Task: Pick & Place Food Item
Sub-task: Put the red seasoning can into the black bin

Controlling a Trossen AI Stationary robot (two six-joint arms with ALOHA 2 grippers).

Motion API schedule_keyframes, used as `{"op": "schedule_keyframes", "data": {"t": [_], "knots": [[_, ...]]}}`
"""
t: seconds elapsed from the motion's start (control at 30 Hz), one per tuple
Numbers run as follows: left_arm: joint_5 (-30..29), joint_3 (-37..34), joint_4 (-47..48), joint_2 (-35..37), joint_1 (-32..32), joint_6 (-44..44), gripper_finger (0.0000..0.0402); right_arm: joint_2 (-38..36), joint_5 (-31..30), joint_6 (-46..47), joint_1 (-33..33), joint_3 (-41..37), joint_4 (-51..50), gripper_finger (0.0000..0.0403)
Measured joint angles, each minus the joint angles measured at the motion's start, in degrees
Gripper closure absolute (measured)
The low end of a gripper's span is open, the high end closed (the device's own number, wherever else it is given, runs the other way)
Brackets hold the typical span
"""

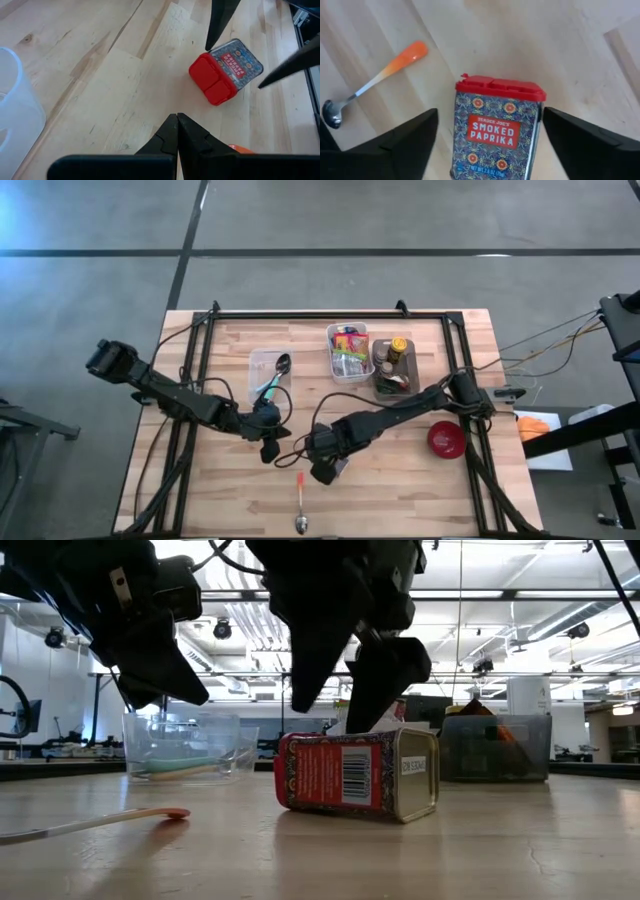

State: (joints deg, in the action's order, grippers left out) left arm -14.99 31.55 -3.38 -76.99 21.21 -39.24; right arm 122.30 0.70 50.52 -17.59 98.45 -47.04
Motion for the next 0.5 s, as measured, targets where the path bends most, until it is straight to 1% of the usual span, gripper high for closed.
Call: {"op": "schedule_keyframes", "data": {"t": [0.07,0.13,0.23,0.5], "knots": [[0.0,0.0,0.0,0.0,0.0,0.0,0.0397,0.0,-1.31,0.06,-0.12,0.0,0.21,0.0018],[0.0,0.0,0.0,0.0,0.0,-0.01,0.0397,0.0,-1.82,1.24,-0.1,0.0,0.31,0.0008],[0.01,0.0,0.0,0.0,0.0,-0.02,0.0397,0.0,-2.08,4.77,-0.04,-0.07,0.31,0.0012],[0.01,0.0,0.2,0.0,0.0,-0.02,0.0397,2.23,-2.17,8.62,-0.44,-0.28,1.52,0.0014]]}}
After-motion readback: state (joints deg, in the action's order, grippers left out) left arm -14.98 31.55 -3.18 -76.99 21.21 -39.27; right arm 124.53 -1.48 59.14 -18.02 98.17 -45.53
